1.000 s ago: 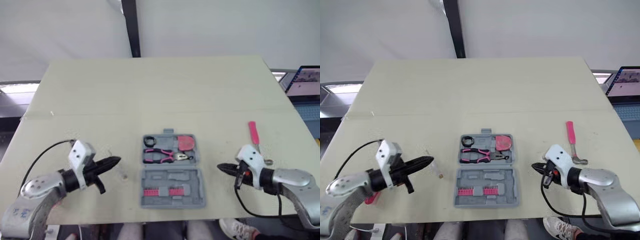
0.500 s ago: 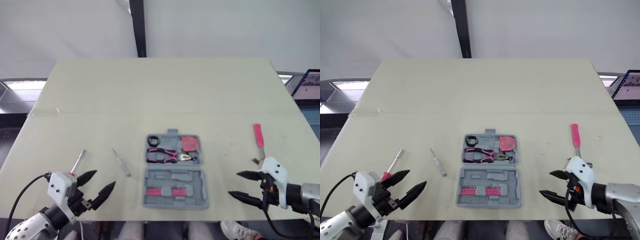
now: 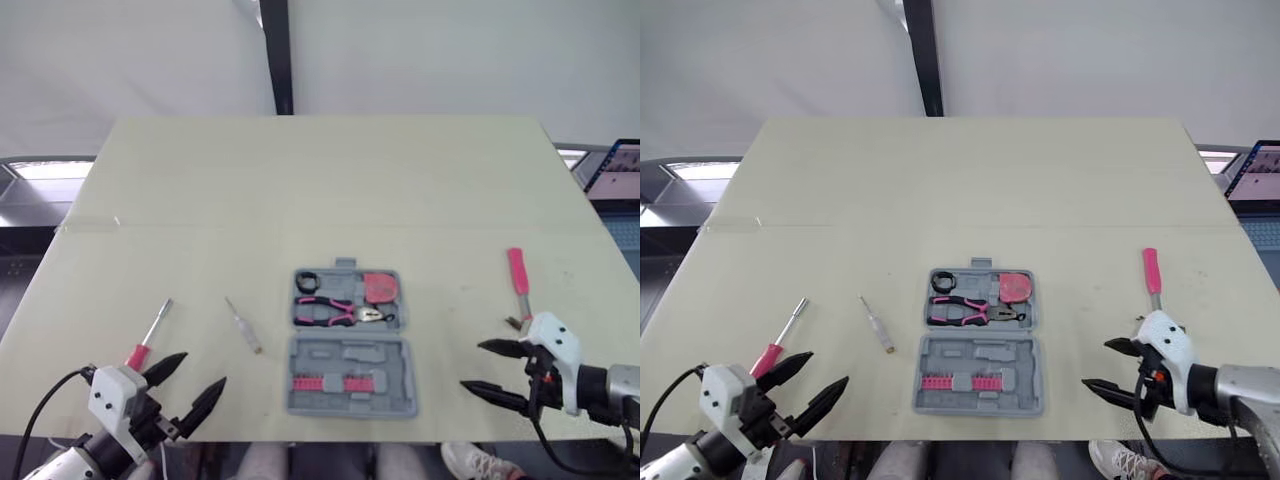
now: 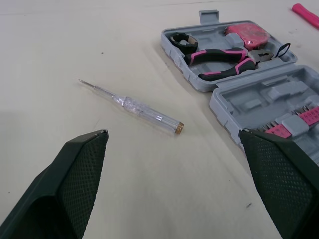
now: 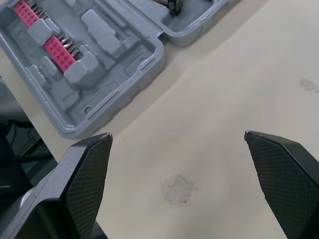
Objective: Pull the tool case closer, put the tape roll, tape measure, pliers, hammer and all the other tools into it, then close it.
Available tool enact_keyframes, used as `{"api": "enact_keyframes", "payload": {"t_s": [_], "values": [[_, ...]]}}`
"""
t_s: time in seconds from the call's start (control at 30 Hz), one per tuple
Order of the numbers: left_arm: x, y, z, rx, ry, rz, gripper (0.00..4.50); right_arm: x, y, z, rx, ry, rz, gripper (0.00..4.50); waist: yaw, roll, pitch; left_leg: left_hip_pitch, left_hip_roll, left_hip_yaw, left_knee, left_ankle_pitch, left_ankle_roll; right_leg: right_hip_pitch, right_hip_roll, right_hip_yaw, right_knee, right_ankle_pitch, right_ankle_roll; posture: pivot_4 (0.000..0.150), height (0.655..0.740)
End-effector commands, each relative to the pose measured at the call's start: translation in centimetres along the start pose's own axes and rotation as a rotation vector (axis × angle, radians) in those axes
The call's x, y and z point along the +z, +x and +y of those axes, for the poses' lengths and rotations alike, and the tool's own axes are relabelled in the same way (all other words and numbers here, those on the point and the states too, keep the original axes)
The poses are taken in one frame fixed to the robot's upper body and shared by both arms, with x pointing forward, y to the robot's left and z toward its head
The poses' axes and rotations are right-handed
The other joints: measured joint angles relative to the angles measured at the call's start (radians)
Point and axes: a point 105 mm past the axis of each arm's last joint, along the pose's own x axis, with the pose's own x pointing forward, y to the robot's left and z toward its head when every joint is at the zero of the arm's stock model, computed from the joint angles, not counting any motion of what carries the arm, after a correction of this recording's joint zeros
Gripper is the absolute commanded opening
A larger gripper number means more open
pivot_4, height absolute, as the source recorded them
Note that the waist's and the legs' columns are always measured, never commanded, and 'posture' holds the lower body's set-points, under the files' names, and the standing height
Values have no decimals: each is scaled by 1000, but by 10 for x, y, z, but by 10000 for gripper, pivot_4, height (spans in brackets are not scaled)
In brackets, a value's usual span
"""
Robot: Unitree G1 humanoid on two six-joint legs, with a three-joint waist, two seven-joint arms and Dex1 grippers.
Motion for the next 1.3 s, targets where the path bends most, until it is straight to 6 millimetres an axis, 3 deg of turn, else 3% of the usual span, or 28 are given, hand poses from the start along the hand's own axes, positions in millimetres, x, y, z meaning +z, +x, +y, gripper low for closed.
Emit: {"api": "enact_keyframes", "payload": {"t_s": [0.03,0.2,0.27,0.4,0.57,0.63,0.8,0.97,1.3], "values": [[-2,-3,-2,-8,3,1,44860,5,-1,-1,-2,-32,-7,44794,0,0,0,0,0,0,0,0,0,0,0,0,0,0,0,1500,7400],[-4,-4,-2,1,-25,-9,44860,10,1,-2,-4,-61,-33,44794,0,0,0,0,0,0,0,0,0,0,0,0,0,0,0,1500,7400],[-6,-5,2,69,-98,-27,44860,26,0,-3,-48,-187,-105,44794,0,0,0,0,0,0,0,0,0,0,0,0,0,0,0,1500,7400],[-10,-7,5,155,-213,-37,44860,53,-6,14,-11,-201,-317,44794,0,0,0,0,0,0,-1,0,0,0,0,0,1,0,0,1500,7400],[-7,2,7,175,-259,-20,44860,41,-3,16,-27,-230,-295,44794,3,-2,-1,1,0,0,0,0,0,1,0,0,1,0,0,1500,7400],[0,8,11,183,-282,-31,44860,44,-1,14,-28,-232,-300,44794,0,-2,-1,1,0,0,0,0,0,1,0,0,1,0,0,1500,7400],[43,31,19,228,-306,-117,44860,49,1,9,-18,-246,-301,44794,-2,-2,-1,13,0,0,-4,0,0,13,0,0,0,0,0,1500,7400],[44,52,3,313,-362,-12,44860,54,0,4,-11,-264,-293,44794,-3,-2,-1,14,0,0,-6,0,0,14,0,1,-2,0,0,1500,7400],[40,105,8,536,-392,160,44860,64,-7,-5,-13,-298,-255,44794,-1,-3,-1,13,0,1,-5,0,0,13,0,1,-1,0,0,1500,7400]]}}
